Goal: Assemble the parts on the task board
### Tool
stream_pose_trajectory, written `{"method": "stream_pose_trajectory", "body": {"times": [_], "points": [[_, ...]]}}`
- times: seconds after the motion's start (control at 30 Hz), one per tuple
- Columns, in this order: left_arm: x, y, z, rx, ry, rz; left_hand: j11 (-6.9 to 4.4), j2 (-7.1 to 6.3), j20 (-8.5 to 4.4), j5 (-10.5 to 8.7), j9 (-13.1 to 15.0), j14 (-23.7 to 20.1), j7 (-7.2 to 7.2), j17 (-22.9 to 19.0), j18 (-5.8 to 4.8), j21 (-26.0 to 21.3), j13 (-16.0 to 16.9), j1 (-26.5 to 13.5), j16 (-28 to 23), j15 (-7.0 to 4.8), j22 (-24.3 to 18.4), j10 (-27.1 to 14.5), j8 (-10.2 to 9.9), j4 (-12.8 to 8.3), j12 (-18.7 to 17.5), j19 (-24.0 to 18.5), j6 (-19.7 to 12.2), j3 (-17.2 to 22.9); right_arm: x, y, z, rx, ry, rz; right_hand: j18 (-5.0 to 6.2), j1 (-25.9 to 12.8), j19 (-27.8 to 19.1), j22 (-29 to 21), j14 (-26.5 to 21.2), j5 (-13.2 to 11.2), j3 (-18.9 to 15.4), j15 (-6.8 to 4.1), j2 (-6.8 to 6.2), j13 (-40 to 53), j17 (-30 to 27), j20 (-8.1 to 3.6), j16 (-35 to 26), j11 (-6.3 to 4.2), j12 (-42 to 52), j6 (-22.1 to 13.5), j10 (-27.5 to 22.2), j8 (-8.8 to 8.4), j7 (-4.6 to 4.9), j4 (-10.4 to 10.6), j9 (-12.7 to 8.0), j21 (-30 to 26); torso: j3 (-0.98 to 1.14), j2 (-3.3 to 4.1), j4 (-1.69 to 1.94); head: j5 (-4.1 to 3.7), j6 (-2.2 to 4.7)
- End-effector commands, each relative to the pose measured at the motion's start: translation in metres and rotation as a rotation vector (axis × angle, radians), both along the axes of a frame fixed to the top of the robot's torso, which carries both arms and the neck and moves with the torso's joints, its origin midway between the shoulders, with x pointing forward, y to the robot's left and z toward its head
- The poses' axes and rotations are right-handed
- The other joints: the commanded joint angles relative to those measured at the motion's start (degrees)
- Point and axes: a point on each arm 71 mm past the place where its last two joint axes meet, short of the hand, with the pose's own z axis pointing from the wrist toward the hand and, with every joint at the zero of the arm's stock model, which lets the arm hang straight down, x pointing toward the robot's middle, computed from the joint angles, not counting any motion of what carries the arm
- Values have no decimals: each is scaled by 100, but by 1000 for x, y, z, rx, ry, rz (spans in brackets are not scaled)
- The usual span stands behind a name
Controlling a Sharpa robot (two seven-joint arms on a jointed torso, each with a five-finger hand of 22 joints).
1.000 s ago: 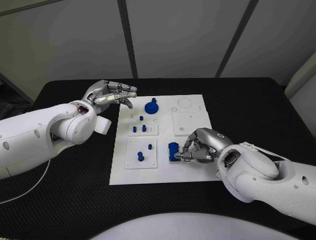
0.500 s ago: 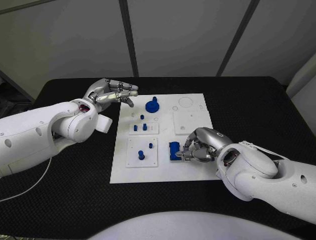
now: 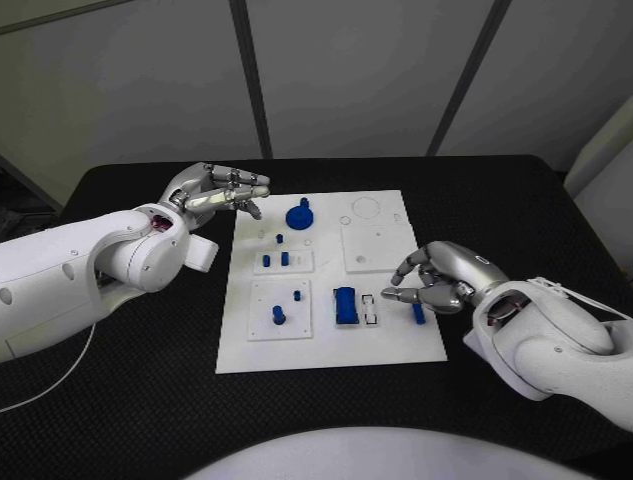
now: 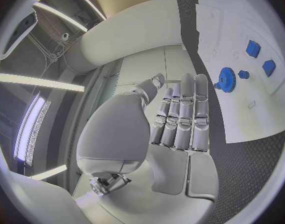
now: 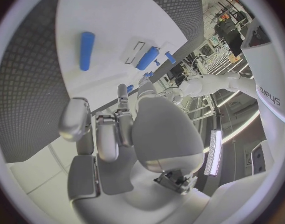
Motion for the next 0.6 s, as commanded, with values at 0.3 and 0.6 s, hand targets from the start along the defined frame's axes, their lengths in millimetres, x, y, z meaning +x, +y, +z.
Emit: {"method": "stream_pose_trajectory", "body": {"times": [0.3,0.6], "points": [[0,-2,2,-12,-27,5,3,63,10,-19,-7,2,-42,-7,29,-37,-8,-1,-38,-14,-7,-11,-3,-10,31,-18,1,10,0,-35,2,-94,-19,-33,-35,198,3,49,580,128,-142,35,71,633,1469,53,10,25,-39,284,104,-282,1,66,-182,2,13,1,-75,-141,42],[-1,-2,0,-18,-20,6,1,64,10,-21,-6,3,-43,-7,29,-38,-6,-7,-36,-14,-6,-1,0,-7,42,-18,5,9,5,-36,-6,-161,26,-46,-45,148,32,103,585,143,-260,20,17,661,1493,40,21,7,-13,417,126,-343,-22,111,-226,34,8,-1,-67,-187,22]]}}
